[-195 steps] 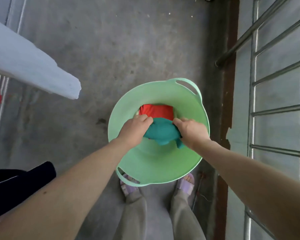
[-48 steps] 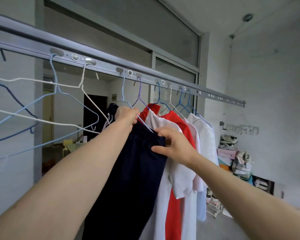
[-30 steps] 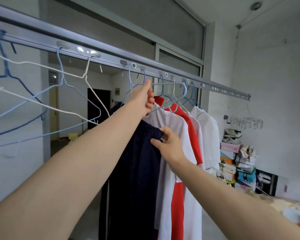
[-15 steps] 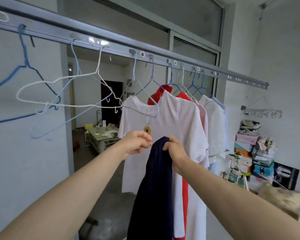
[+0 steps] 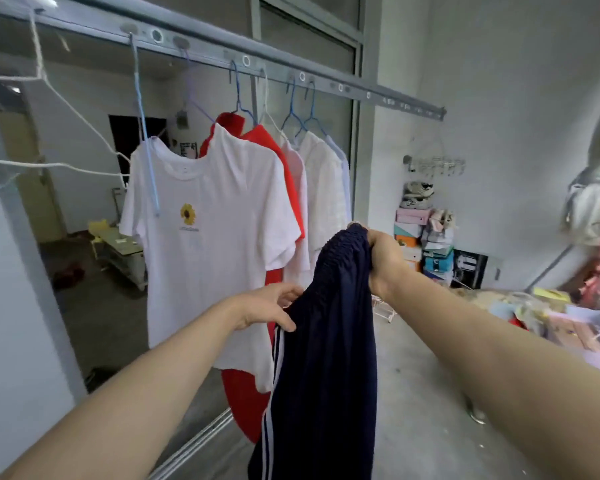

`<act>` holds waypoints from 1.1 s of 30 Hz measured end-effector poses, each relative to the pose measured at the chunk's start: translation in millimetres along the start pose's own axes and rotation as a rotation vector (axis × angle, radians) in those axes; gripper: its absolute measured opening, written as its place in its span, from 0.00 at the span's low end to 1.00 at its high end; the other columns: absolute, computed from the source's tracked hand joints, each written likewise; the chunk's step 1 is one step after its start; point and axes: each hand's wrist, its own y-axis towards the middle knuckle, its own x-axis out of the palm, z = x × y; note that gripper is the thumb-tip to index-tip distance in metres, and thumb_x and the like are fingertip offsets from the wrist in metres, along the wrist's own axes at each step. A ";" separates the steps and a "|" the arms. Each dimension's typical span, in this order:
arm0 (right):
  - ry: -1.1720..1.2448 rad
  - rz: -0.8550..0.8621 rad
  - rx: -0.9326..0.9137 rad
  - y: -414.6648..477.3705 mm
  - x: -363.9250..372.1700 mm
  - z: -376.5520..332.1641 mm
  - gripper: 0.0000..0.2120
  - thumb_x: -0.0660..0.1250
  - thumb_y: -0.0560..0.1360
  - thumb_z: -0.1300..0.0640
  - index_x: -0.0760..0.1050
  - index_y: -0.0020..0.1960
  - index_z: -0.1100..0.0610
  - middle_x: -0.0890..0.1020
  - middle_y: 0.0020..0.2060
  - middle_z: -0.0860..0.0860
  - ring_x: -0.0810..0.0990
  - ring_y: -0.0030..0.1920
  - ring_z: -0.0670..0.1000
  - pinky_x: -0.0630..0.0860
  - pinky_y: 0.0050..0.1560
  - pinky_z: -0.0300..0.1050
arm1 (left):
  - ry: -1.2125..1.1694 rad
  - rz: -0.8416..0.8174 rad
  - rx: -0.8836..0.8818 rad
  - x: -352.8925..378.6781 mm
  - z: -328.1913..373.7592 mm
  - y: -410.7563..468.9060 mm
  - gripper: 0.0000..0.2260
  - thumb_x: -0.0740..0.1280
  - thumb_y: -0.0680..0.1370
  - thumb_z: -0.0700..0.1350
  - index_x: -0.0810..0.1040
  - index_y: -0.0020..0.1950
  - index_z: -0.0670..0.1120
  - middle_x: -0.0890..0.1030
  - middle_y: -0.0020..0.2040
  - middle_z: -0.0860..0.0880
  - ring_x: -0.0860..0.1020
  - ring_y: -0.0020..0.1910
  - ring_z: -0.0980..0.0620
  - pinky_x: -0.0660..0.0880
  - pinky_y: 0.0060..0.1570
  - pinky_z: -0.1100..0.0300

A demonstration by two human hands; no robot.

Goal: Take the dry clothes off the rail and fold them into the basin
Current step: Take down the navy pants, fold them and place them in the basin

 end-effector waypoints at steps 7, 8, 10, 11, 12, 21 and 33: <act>-0.029 0.186 -0.051 -33.1 -88.4 -51.4 0.05 0.56 0.72 0.62 0.71 0.42 0.58 0.75 0.39 0.55 0.75 0.40 0.55 0.74 0.48 0.47 | 0.277 0.023 0.120 73.0 40.3 51.5 0.14 0.74 0.68 0.41 0.71 0.29 0.48 0.68 0.38 0.48 0.70 0.39 0.50 0.68 0.43 0.59; -0.036 0.214 -0.079 -41.1 -102.7 -60.8 0.05 0.56 0.72 0.63 0.70 0.41 0.58 0.75 0.38 0.55 0.75 0.40 0.55 0.74 0.47 0.47 | 0.274 0.063 0.149 79.4 44.1 61.8 0.19 0.76 0.68 0.42 0.68 0.24 0.50 0.66 0.36 0.50 0.68 0.36 0.52 0.66 0.39 0.61; -0.047 0.257 -0.139 -54.5 -127.1 -76.9 0.09 0.52 0.69 0.66 0.69 0.36 0.57 0.75 0.31 0.53 0.74 0.33 0.53 0.74 0.38 0.42 | 0.162 0.072 0.101 84.2 52.3 68.2 0.16 0.75 0.69 0.42 0.72 0.25 0.51 0.69 0.32 0.49 0.69 0.33 0.53 0.66 0.34 0.62; -0.071 0.276 -0.166 -62.7 -140.3 -85.9 0.10 0.51 0.66 0.67 0.69 0.35 0.57 0.75 0.28 0.52 0.74 0.30 0.52 0.72 0.36 0.41 | 0.099 0.044 0.046 88.4 56.6 71.2 0.10 0.74 0.69 0.42 0.77 0.31 0.49 0.74 0.34 0.48 0.73 0.35 0.52 0.71 0.36 0.60; -0.107 0.299 -0.179 -69.8 -152.5 -92.5 0.10 0.51 0.62 0.66 0.69 0.34 0.56 0.76 0.28 0.52 0.74 0.29 0.52 0.72 0.36 0.41 | 0.059 0.013 0.009 91.5 59.9 73.6 0.03 0.73 0.70 0.42 0.80 0.40 0.46 0.80 0.38 0.46 0.77 0.39 0.50 0.77 0.40 0.56; -1.069 0.439 -0.292 -103.9 -242.7 -106.6 0.08 0.73 0.71 0.58 0.73 0.43 0.54 0.78 0.37 0.48 0.77 0.39 0.48 0.73 0.39 0.41 | -0.094 -0.027 -0.024 119.4 97.6 95.7 0.12 0.72 0.71 0.33 0.77 0.54 0.38 0.82 0.49 0.40 0.81 0.52 0.43 0.78 0.54 0.48; -1.130 0.562 -0.277 -108.1 -273.8 -106.7 0.11 0.72 0.72 0.63 0.79 0.53 0.63 0.80 0.44 0.55 0.79 0.45 0.54 0.77 0.49 0.47 | -0.392 -0.095 0.055 111.2 137.4 127.7 0.06 0.67 0.76 0.37 0.77 0.52 0.39 0.80 0.45 0.44 0.82 0.38 0.53 0.79 0.35 0.63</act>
